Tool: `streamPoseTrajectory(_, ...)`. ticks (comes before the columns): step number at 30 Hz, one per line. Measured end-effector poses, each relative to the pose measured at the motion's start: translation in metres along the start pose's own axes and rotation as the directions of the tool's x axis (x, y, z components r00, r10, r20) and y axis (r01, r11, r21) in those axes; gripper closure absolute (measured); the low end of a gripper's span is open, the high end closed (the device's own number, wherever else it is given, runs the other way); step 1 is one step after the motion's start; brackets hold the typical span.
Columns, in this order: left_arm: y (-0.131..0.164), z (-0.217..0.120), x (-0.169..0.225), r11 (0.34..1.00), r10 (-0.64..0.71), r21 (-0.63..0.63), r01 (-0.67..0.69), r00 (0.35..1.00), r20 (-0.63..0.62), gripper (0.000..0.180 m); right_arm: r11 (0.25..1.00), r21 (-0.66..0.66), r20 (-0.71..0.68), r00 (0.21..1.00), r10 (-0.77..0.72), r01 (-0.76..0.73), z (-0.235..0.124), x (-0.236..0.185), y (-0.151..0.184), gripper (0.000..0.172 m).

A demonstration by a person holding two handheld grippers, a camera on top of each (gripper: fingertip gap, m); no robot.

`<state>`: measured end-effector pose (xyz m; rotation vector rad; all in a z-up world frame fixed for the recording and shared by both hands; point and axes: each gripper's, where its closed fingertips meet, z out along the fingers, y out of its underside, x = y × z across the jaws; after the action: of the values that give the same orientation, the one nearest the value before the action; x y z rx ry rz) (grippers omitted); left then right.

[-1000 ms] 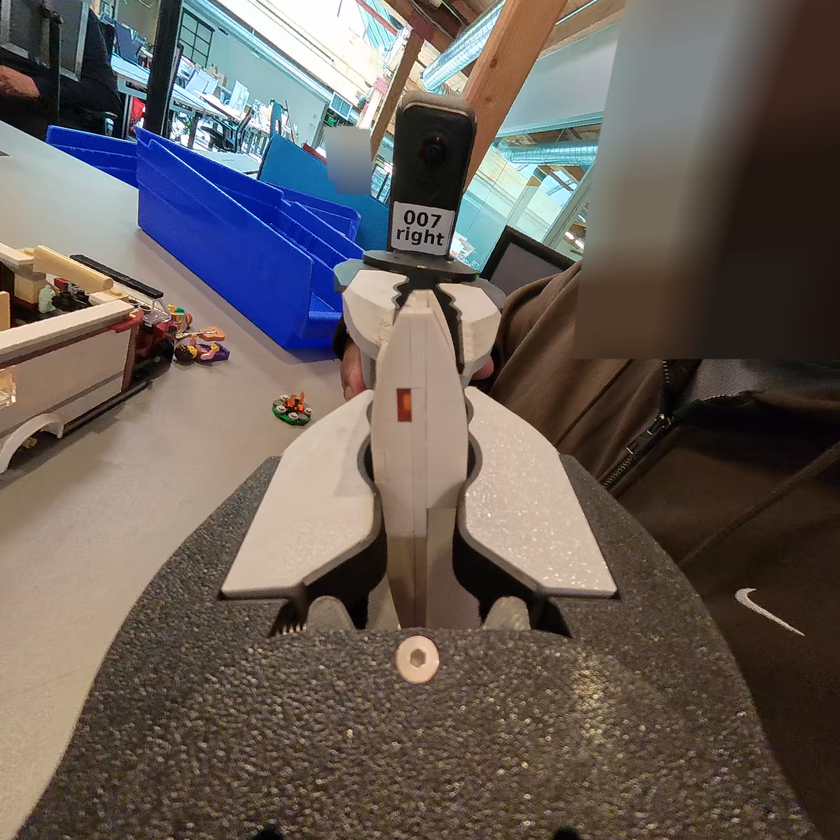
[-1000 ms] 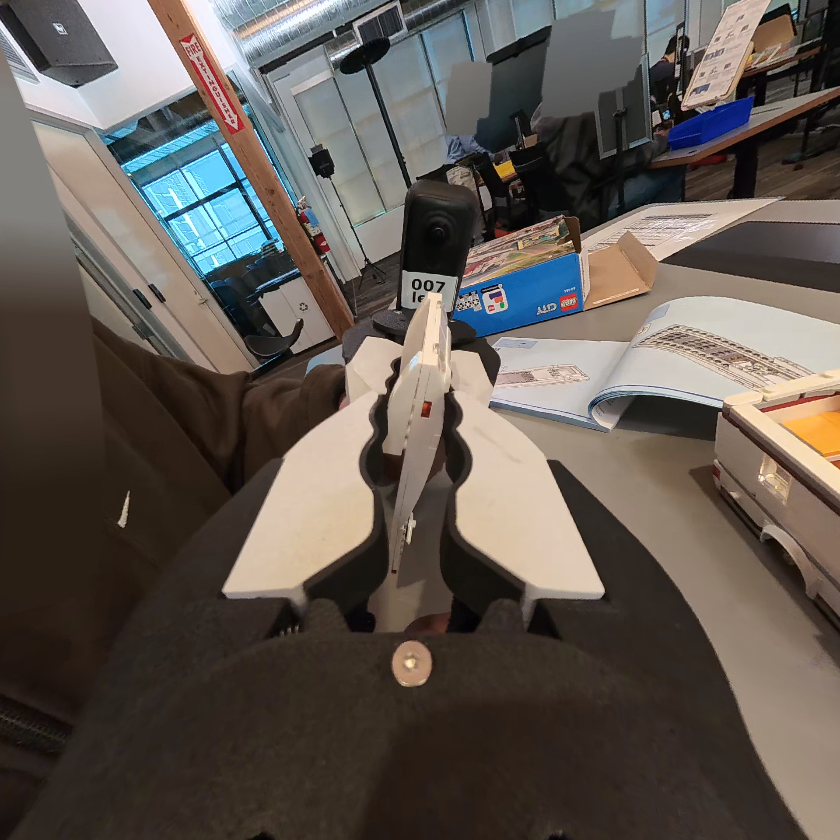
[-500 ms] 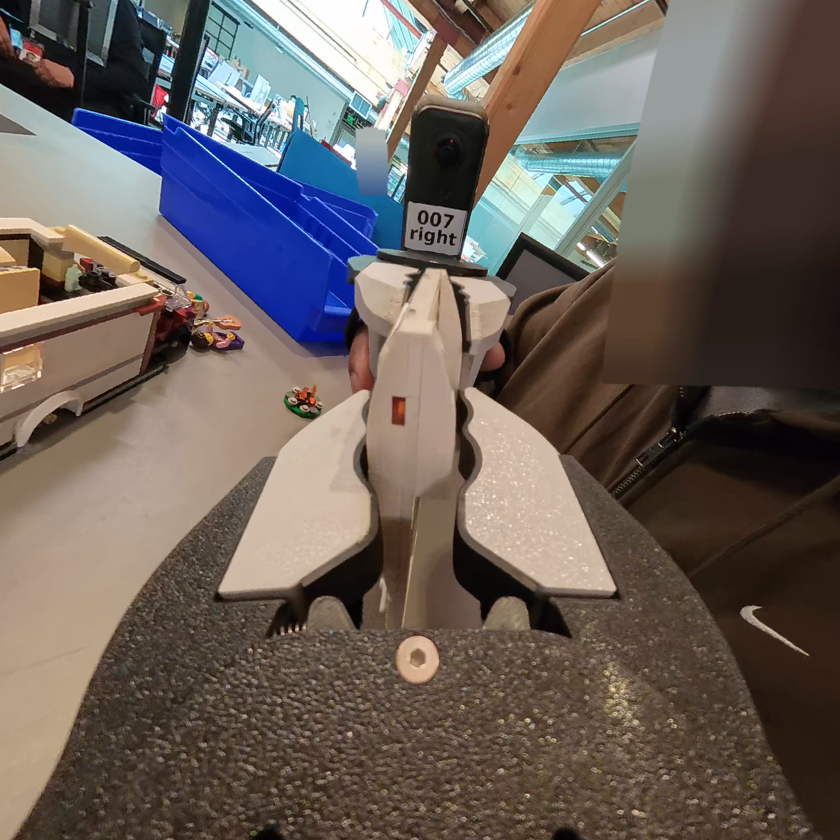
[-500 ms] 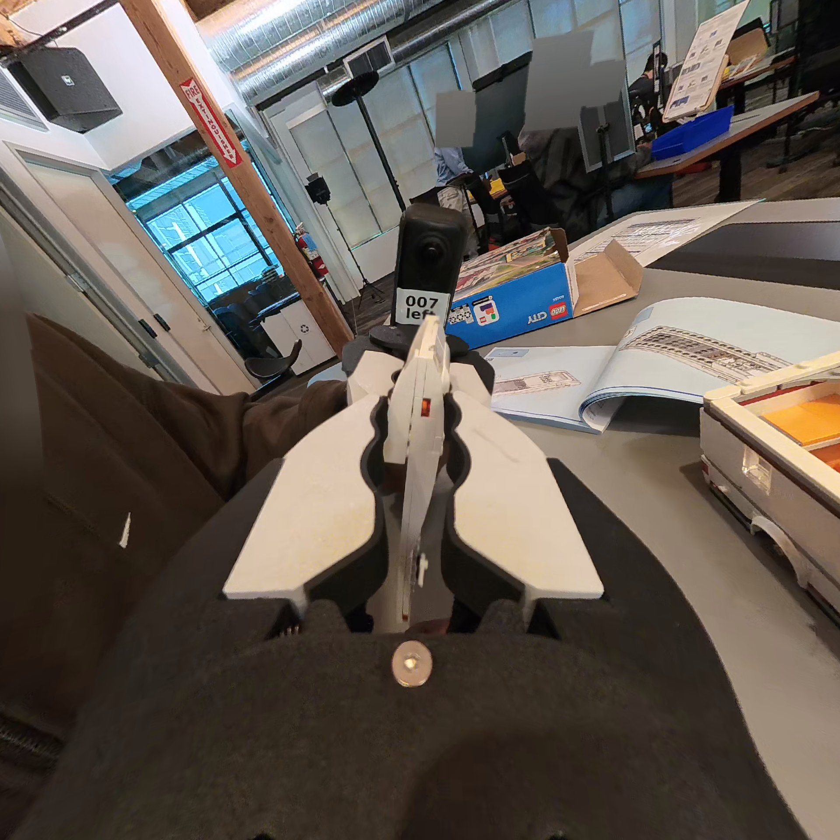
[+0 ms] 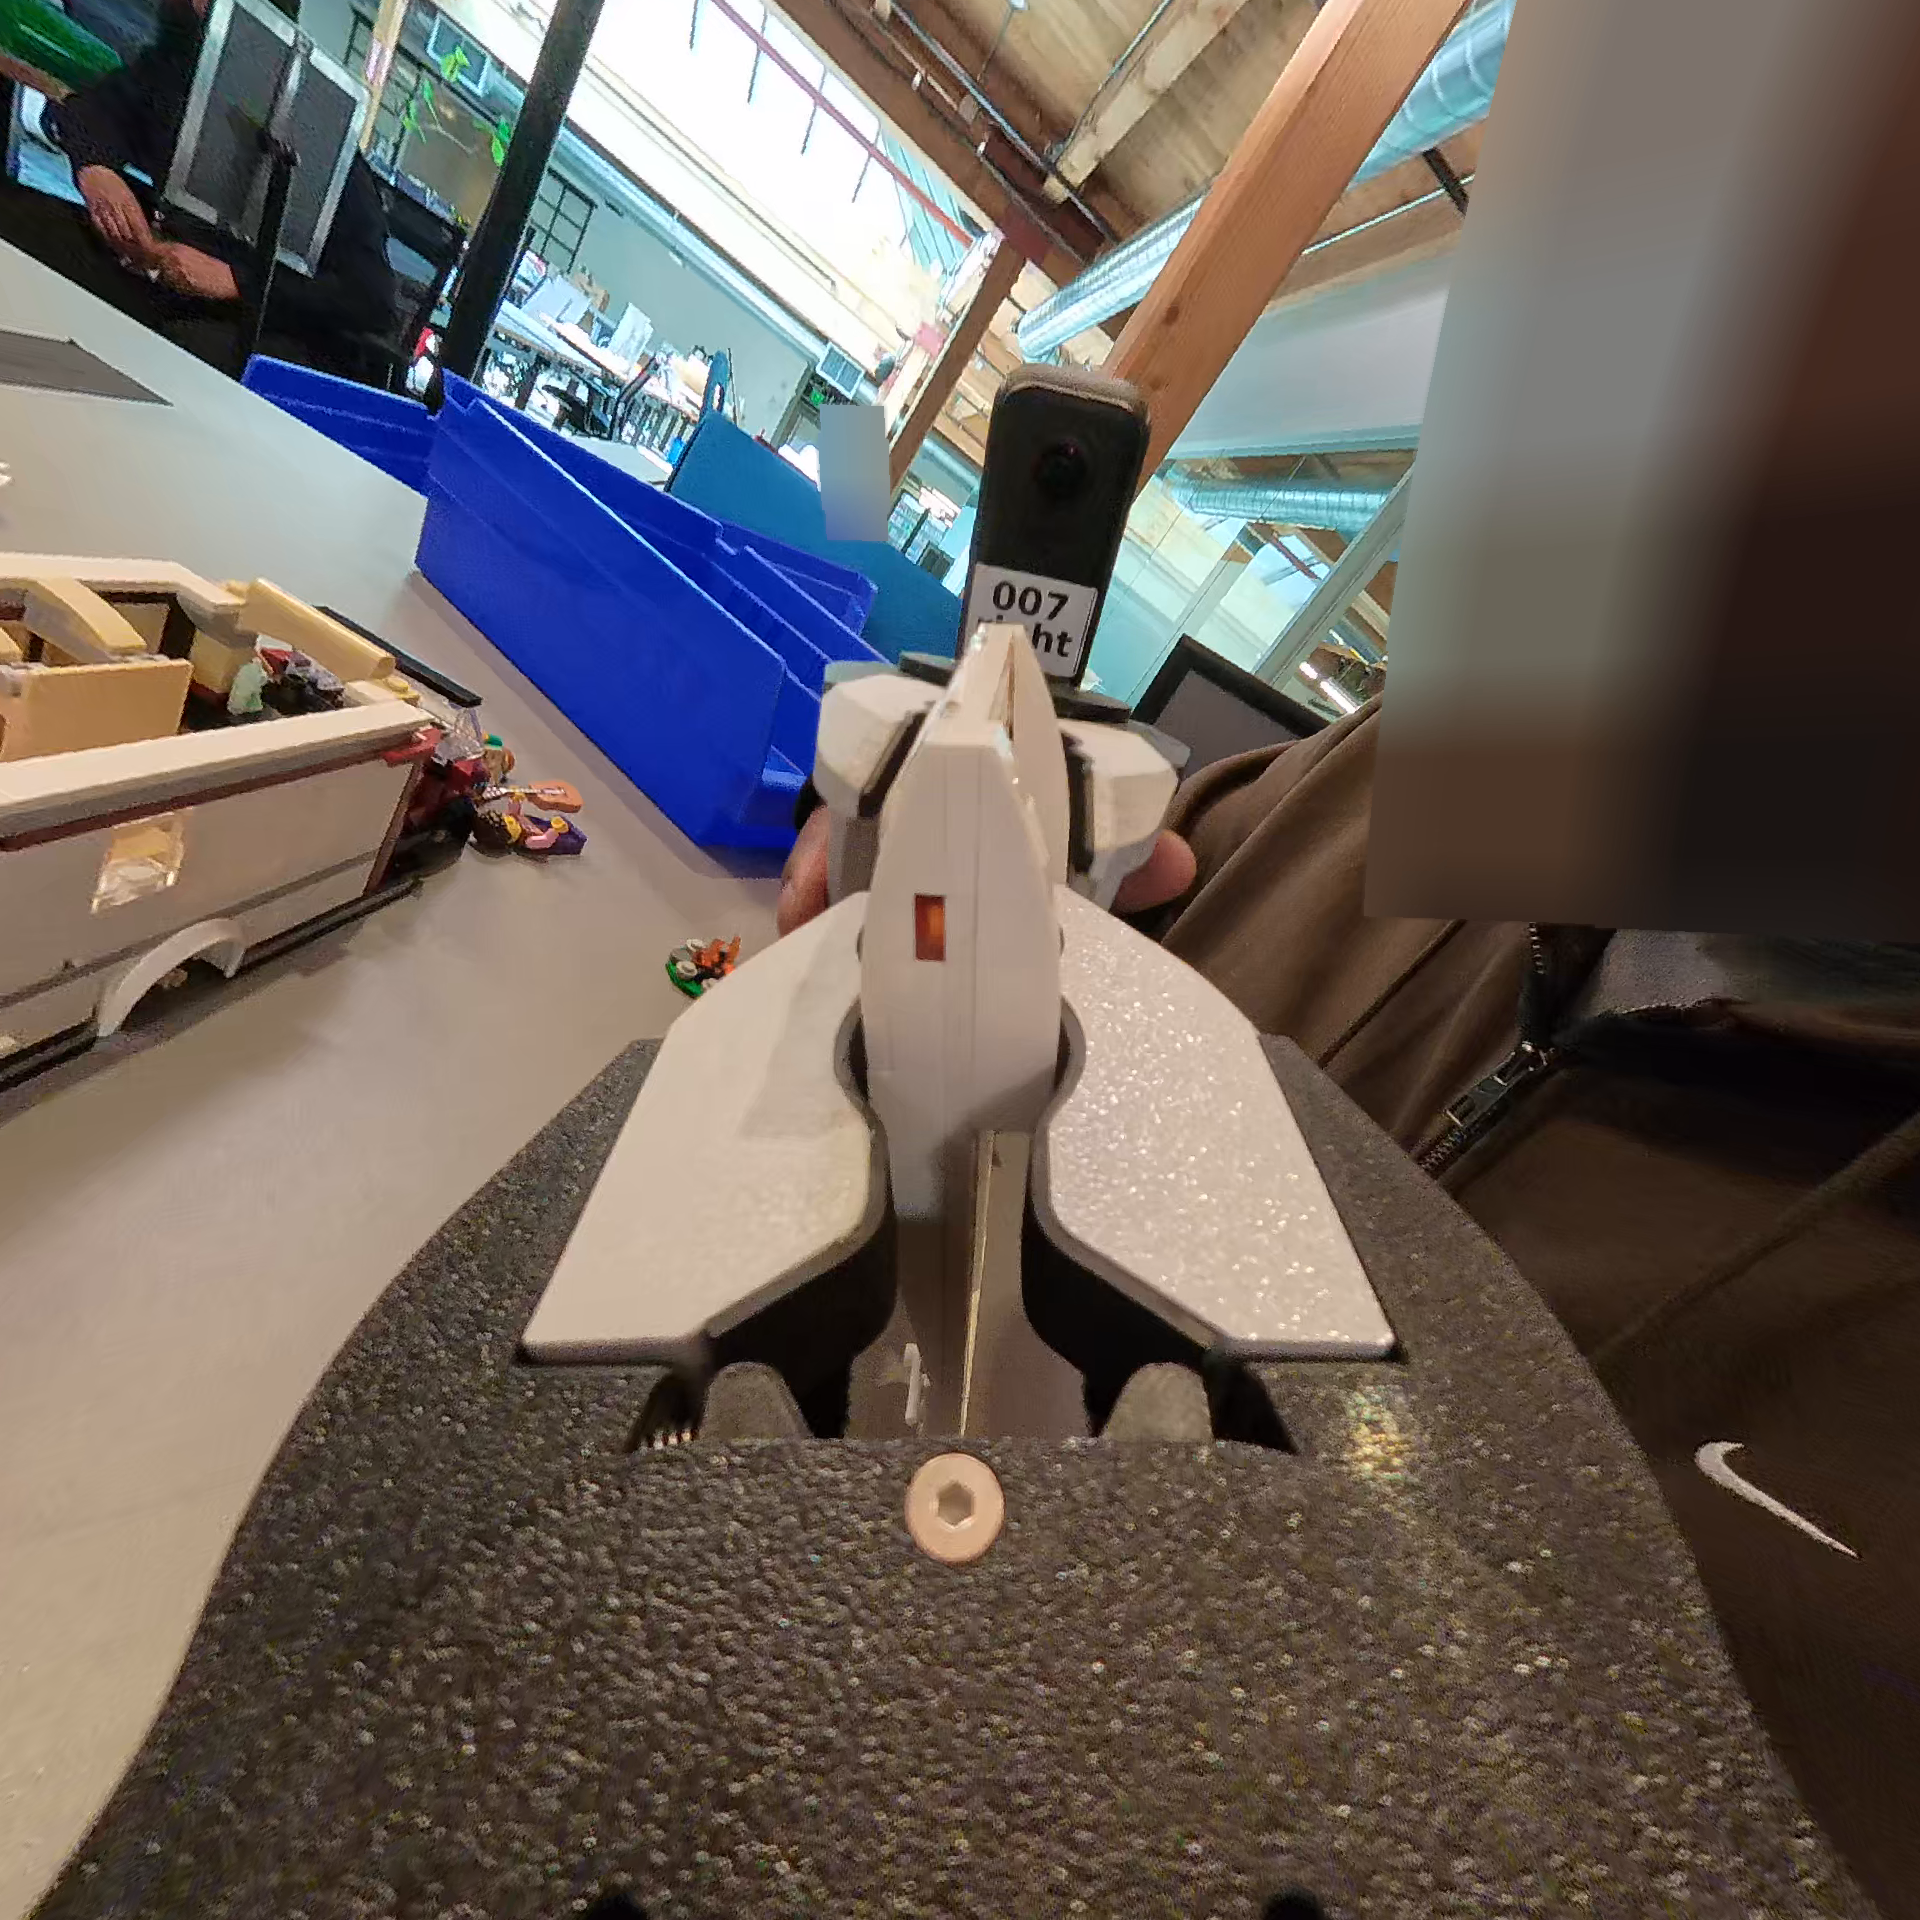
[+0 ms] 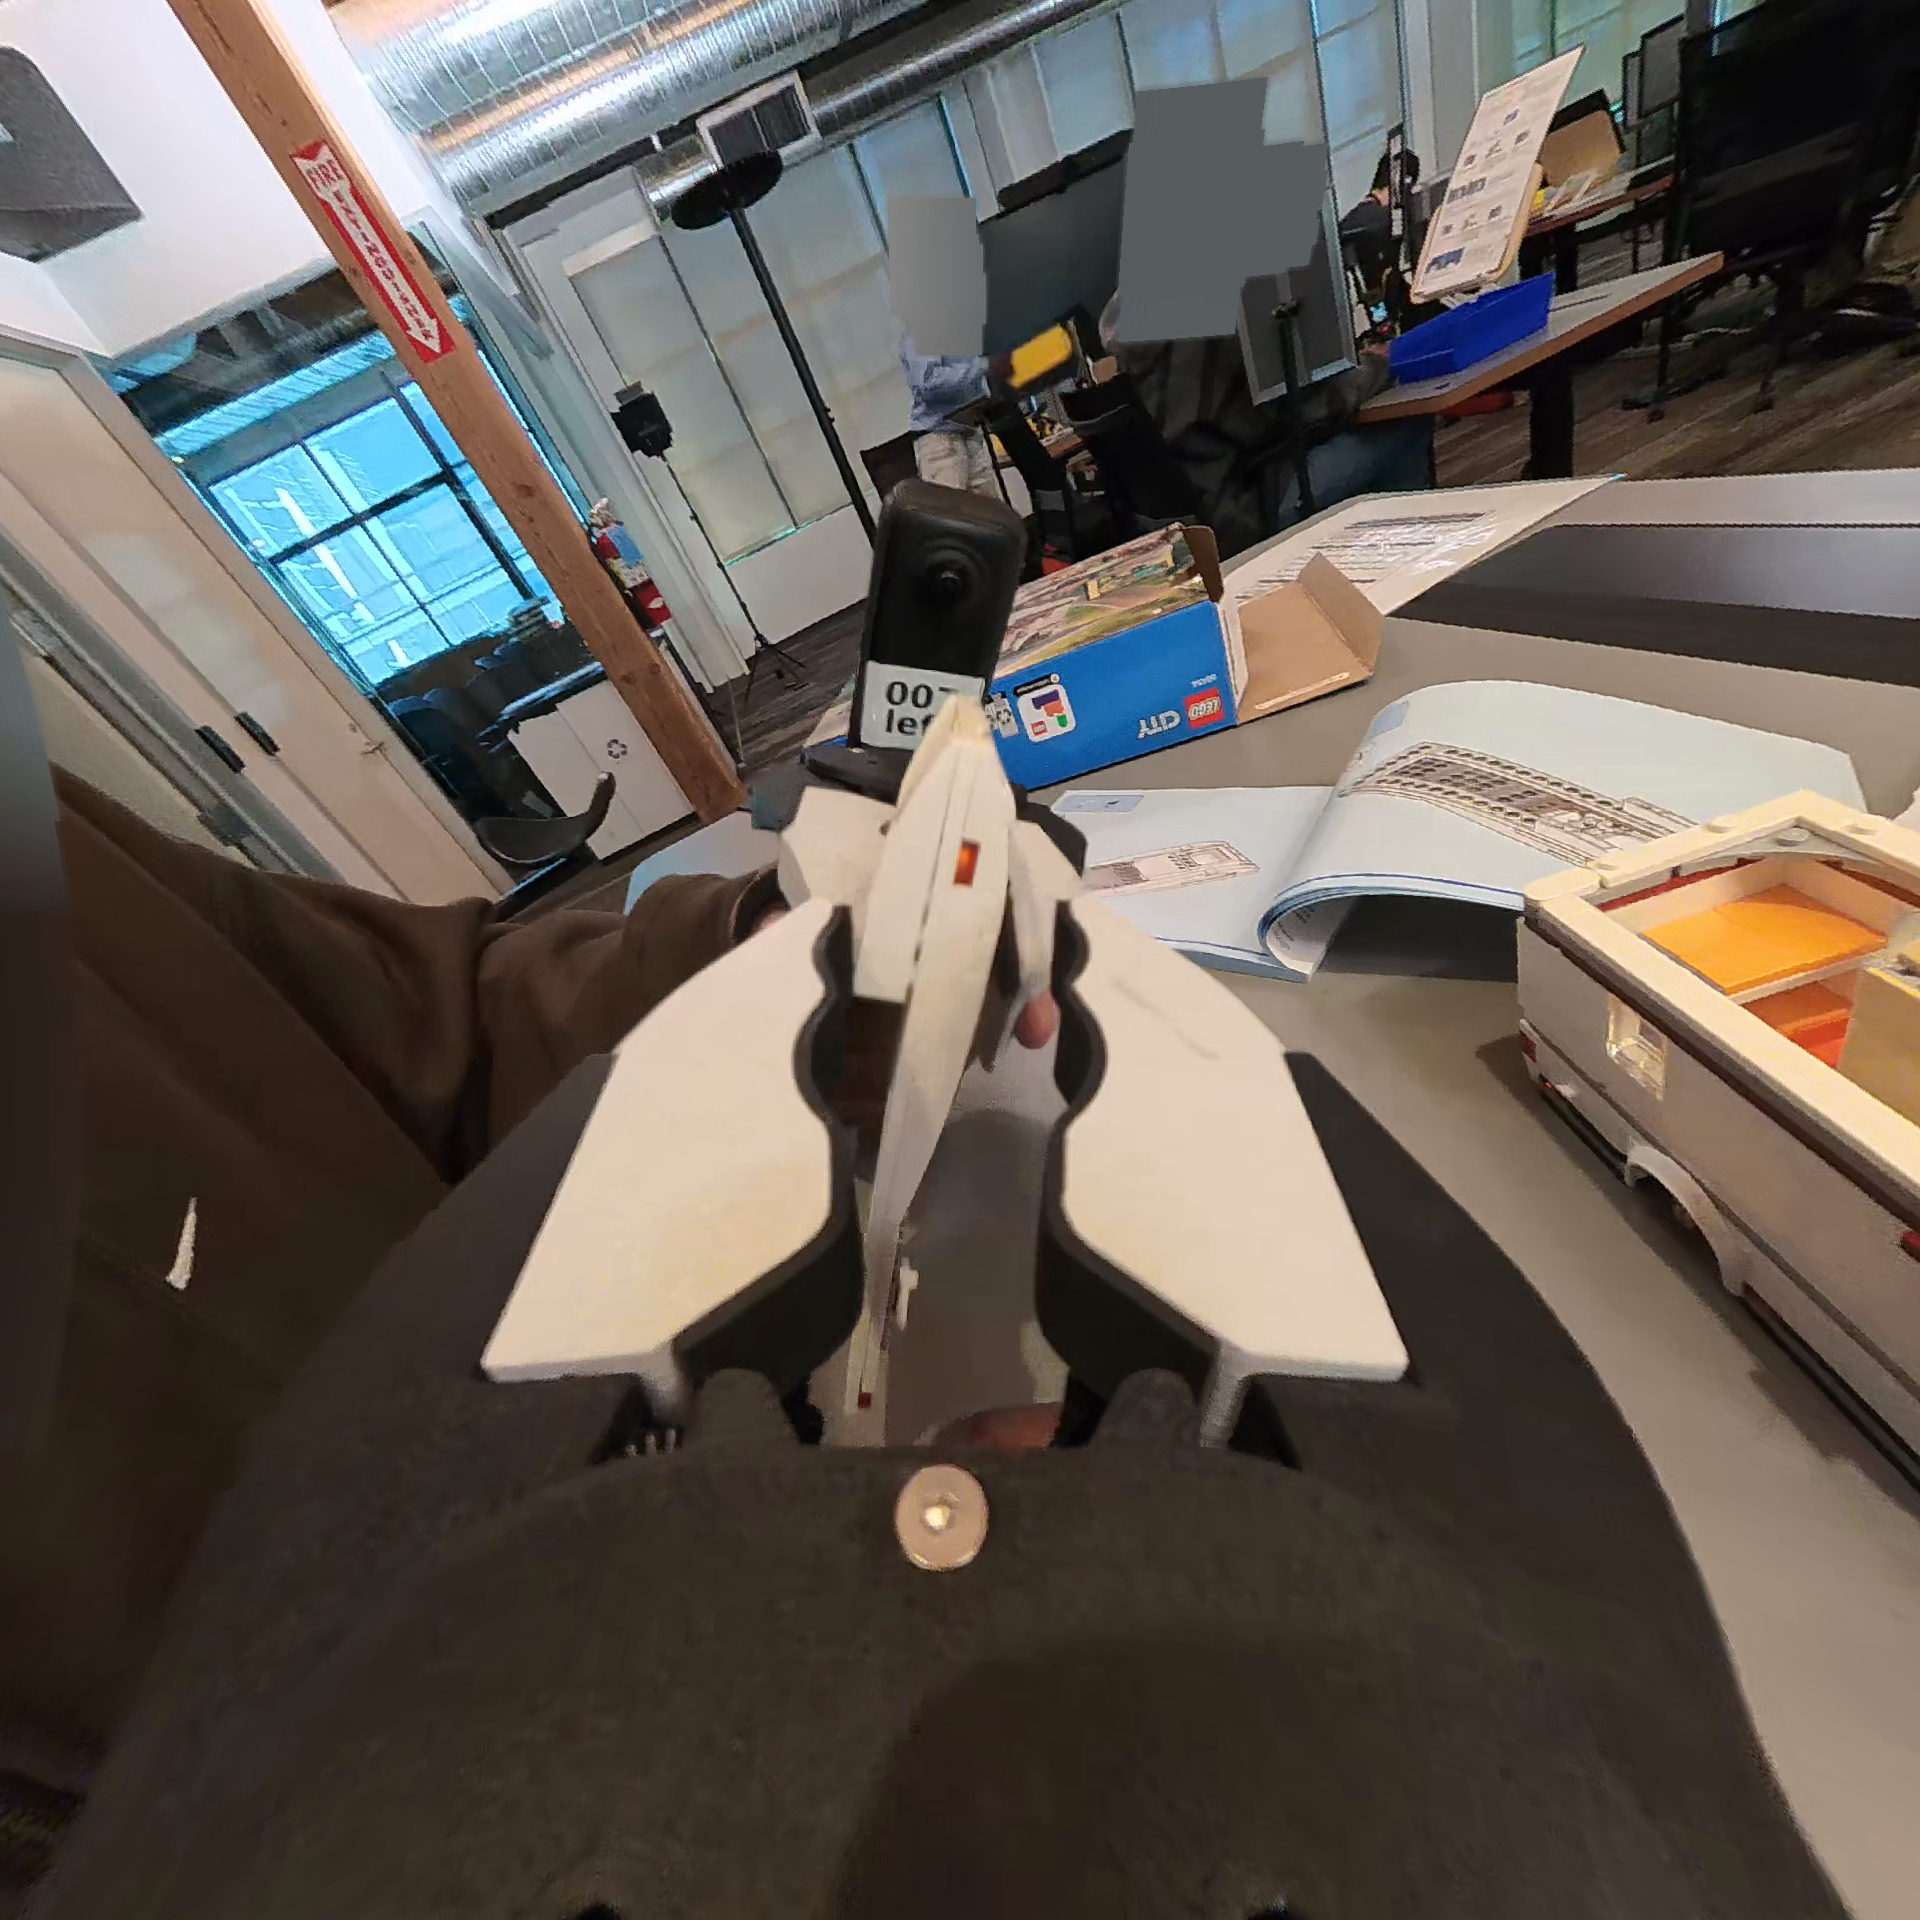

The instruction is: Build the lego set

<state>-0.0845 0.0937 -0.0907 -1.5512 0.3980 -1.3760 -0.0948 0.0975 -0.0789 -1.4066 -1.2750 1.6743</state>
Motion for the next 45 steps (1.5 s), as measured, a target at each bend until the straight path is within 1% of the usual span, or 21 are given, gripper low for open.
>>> streamPoseTrajectory(2, 0.0, 0.0, 0.0, 1.0, 0.017, -0.004, -0.017, 1.0, 0.01, 0.157, 1.0, -0.012, 0.005, 1.0, 0.002, -0.001, 0.002, -0.002, 0.003, 0.131)
streamPoseTrajectory(4, 0.002, 0.002, -0.001, 0.999, 0.039, -0.018, -0.039, 0.999, 0.021, 0.157, 1.0, -0.013, 0.007, 1.0, 0.001, -0.001, 0.003, -0.004, 0.004, 0.131)
streamPoseTrajectory(7, 0.004, 0.004, 0.001, 0.999, 0.045, -0.026, -0.045, 0.999, 0.016, 0.157, 1.0, -0.023, 0.009, 1.0, -0.014, 0.014, 0.004, -0.005, 0.007, 0.135)
streamPoseTrajectory(9, 0.007, 0.005, 0.002, 0.998, 0.049, -0.039, -0.049, 0.999, 0.005, 0.157, 0.999, -0.02, 0.015, 0.999, -0.035, 0.035, 0.004, -0.008, 0.007, 0.143)
streamPoseTrajectory(10, 0.007, 0.006, 0.003, 0.998, 0.053, -0.042, -0.053, 0.999, 0.001, 0.157, 0.999, -0.018, 0.019, 0.999, -0.045, 0.045, 0.003, -0.008, 0.006, 0.144)
streamPoseTrajectory(17, 0.012, 0.006, 0.002, 0.995, 0.073, -0.071, -0.072, 0.997, 0.011, 0.157, 0.998, -0.043, 0.035, 0.999, -0.038, 0.039, 0.003, -0.007, 0.01, 0.145)
streamPoseTrajectory(26, 0.012, 0.006, 0.006, 0.993, 0.087, -0.074, -0.087, 0.996, -0.007, 0.156, 0.999, -0.028, 0.078, 0.996, -0.036, 0.038, 0.003, -0.011, 0.009, 0.146)
streamPoseTrajectory(30, 0.011, 0.005, 0.005, 0.995, 0.08, -0.067, -0.08, 0.997, -0.002, 0.156, 0.999, -0.025, 0.073, 0.997, -0.033, 0.035, 0.003, -0.01, 0.009, 0.146)
streamPoseTrajectory(35, 0.01, 0.005, -0.003, 0.998, 0.046, -0.046, -0.045, 0.999, 0.026, 0.157, 0.998, -0.044, 0.019, 0.999, -0.046, 0.047, 0.004, -0.003, 0.011, 0.144)
streamPoseTrajectory(37, 0.008, 0.003, -0.007, 0.999, 0.034, -0.029, -0.032, 0.999, 0.043, 0.157, 0.997, -0.063, 0.011, 0.999, -0.052, 0.053, 0.005, -0.002, 0.014, 0.134)
streamPoseTrajectory(38, 0.006, 0.002, -0.007, 0.999, 0.027, -0.022, -0.026, 0.999, 0.044, 0.157, 0.996, -0.071, 0.011, 0.998, -0.056, 0.057, 0.005, -0.002, 0.016, 0.132)
streamPoseTrajectory(45, 0.006, 0.002, -0.004, 0.999, 0.025, -0.02, -0.025, 0.999, 0.028, 0.157, 0.997, -0.063, 0.025, 0.999, -0.04, 0.042, 0.004, -0.003, 0.016, 0.141)
